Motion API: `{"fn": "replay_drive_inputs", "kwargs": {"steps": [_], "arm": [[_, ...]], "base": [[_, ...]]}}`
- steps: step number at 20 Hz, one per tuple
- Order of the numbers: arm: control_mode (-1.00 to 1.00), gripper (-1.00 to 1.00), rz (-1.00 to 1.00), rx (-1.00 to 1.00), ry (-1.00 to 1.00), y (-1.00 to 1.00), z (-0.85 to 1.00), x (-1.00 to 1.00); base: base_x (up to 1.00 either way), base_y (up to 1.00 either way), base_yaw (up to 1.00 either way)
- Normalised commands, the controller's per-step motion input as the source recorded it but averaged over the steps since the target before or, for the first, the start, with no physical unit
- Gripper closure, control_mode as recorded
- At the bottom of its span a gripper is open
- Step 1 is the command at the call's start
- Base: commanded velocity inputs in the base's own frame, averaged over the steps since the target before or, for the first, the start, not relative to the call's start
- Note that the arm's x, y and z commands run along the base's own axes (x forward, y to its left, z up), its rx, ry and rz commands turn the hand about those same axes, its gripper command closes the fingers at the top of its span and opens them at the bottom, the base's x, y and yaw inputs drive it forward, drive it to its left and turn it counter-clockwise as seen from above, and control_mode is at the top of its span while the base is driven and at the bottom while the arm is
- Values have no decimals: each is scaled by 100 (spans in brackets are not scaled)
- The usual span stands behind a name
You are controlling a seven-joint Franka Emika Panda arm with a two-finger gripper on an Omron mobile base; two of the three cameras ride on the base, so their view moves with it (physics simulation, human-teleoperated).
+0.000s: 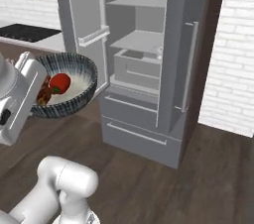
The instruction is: Pick the chicken drumstick and bell pepper from their plates and place them in the bowl. Then put the bowl in the fridge.
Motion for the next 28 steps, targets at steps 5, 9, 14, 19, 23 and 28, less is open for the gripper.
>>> {"fn": "replay_drive_inputs", "kwargs": {"steps": [5, 9, 14, 19, 23, 28], "arm": [[100, 100, 0, 0, 0, 0, 0, 0], [100, 100, 0, 0, 0, 0, 0, 0], [100, 100, 0, 0, 0, 0, 0, 0], [100, 100, 0, 0, 0, 0, 0, 0], [100, 100, 0, 0, 0, 0, 0, 0], [100, 100, 0, 0, 0, 0, 0, 0]], "base": [[100, 25, -4], [100, 49, -10], [66, -22, -8], [59, -17, -24], [78, 11, -37], [78, 34, -28]]}}
